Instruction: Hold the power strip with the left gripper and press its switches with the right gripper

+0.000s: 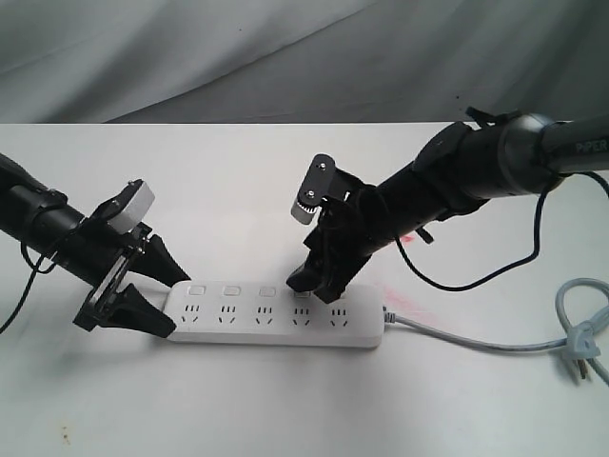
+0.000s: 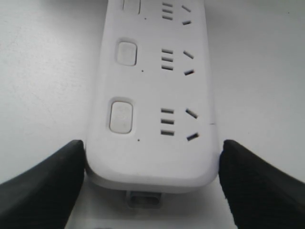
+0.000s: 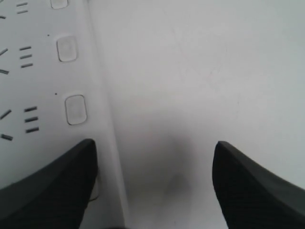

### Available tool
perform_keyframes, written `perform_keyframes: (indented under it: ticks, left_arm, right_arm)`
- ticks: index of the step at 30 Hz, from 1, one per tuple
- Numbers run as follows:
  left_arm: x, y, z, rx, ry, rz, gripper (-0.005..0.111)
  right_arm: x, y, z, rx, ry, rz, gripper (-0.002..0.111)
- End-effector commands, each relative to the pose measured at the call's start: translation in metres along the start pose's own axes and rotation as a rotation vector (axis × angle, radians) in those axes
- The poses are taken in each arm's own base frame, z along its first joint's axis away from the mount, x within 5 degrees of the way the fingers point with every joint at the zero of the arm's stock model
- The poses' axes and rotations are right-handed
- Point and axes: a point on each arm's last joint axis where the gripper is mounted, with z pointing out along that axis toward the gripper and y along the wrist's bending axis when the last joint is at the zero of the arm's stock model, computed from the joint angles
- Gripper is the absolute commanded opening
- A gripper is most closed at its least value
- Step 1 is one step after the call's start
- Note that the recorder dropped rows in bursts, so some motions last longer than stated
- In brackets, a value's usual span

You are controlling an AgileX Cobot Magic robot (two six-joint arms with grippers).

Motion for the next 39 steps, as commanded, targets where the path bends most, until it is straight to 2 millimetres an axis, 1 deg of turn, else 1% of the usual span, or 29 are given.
perform_keyframes:
  ticks: [1, 4, 9, 12, 16, 19, 23, 27, 29, 32, 35, 39]
  left_arm:
    - [-0.002, 0.002, -0.001, -0.016, 0.006, 0.014, 0.044]
    - [-0.002, 0.002, -0.001, -0.016, 0.006, 0.014, 0.044]
    - [-0.002, 0.002, -0.001, -0.016, 0.006, 0.014, 0.044]
    - [-0.002, 0.002, -0.001, -0.016, 0.006, 0.014, 0.044]
    - [-0.002, 0.002, -0.001, -0.016, 0.006, 0.014, 0.044]
    - [-0.002, 0.002, -0.001, -0.016, 0.006, 0.014, 0.044]
    - [-0.002, 0.002, -0.001, -0.016, 0.006, 0.014, 0.044]
    - [-0.002, 0.002, -0.001, -0.016, 0.006, 0.014, 0.044]
    - [-0.002, 0.002, -0.001, -0.016, 0.006, 0.014, 0.044]
    - [-0.002, 0.002, -0.001, -0.016, 0.006, 0.014, 0.044]
    - [-0.002, 0.002, -0.001, -0.016, 0.006, 0.014, 0.044]
    - [-0.002, 0.002, -0.001, -0.016, 0.006, 0.014, 0.044]
  right_arm:
    - [0.022, 0.003, 0.013, -0.03, 0.11, -0.084, 0.064]
    - [0.028, 0.003, 0.02, -0.048, 0.125, -0.071, 0.064]
    - [0.024, 0.004, 0.016, -0.044, 0.105, -0.054, 0.064]
    - [0.01, 0.005, 0.005, -0.044, 0.036, -0.055, 0.064]
    - [-0.014, 0.008, -0.022, -0.01, -0.062, -0.083, 0.064]
    - [-0.021, 0.004, -0.039, 0.02, -0.091, -0.09, 0.064]
    - [-0.013, -0.005, -0.055, 0.003, -0.111, -0.051, 0.064]
    - [-0.001, -0.012, -0.065, -0.039, -0.12, -0.009, 0.064]
    - [0.006, -0.013, -0.066, -0.039, -0.115, -0.001, 0.064]
    - [0.015, -0.01, -0.062, -0.031, -0.094, 0.007, 0.064]
    - [0.019, -0.007, -0.058, -0.025, -0.102, 0.011, 0.064]
    - [0.022, -0.007, -0.056, 0.002, -0.103, 0.019, 0.064]
